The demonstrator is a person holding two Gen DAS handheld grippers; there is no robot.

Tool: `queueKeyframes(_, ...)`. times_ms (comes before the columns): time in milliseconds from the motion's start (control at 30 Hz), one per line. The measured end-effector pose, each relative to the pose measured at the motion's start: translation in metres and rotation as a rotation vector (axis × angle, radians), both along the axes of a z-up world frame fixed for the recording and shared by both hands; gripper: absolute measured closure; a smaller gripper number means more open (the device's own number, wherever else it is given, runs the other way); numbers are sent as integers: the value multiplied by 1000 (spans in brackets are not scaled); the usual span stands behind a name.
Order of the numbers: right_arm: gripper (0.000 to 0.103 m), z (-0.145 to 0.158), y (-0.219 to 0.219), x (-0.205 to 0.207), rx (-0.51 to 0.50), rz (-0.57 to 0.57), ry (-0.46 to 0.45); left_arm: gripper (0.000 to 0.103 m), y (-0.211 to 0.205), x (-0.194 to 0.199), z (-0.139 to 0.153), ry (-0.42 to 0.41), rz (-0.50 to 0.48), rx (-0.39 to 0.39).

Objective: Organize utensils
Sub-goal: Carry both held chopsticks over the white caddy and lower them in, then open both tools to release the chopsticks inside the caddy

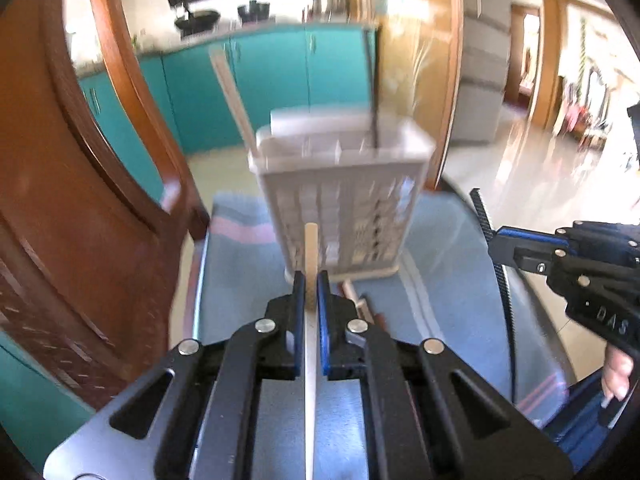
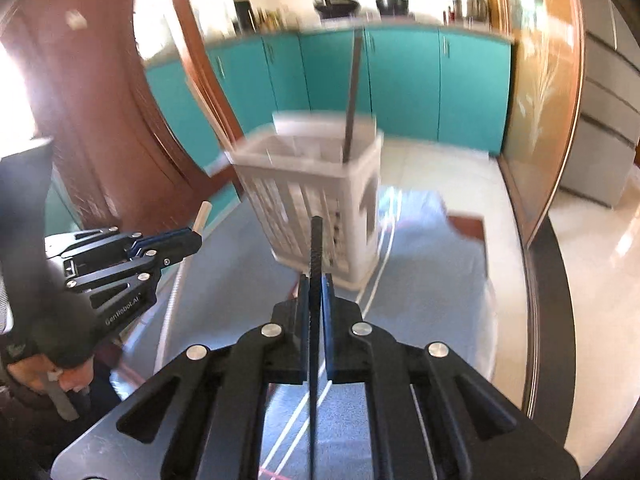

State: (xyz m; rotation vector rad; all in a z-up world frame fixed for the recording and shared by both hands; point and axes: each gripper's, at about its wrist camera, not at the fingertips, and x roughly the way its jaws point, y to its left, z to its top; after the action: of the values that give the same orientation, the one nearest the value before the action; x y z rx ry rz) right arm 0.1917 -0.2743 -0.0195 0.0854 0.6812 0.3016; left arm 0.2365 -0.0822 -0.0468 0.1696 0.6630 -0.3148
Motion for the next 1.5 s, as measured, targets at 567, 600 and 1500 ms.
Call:
queueKeyframes(567,96,118,-8,-13,81,-8,-299,96,3,-32,96,-233,27,-25)
queueKeyframes(600,96,122,-6,-10,81,-8,-303,96,1,-30,102,-247,27,-23)
queueKeyframes(1500,96,76,-15,108,66,-170,-222,96,19,38,154,-259,37,-209)
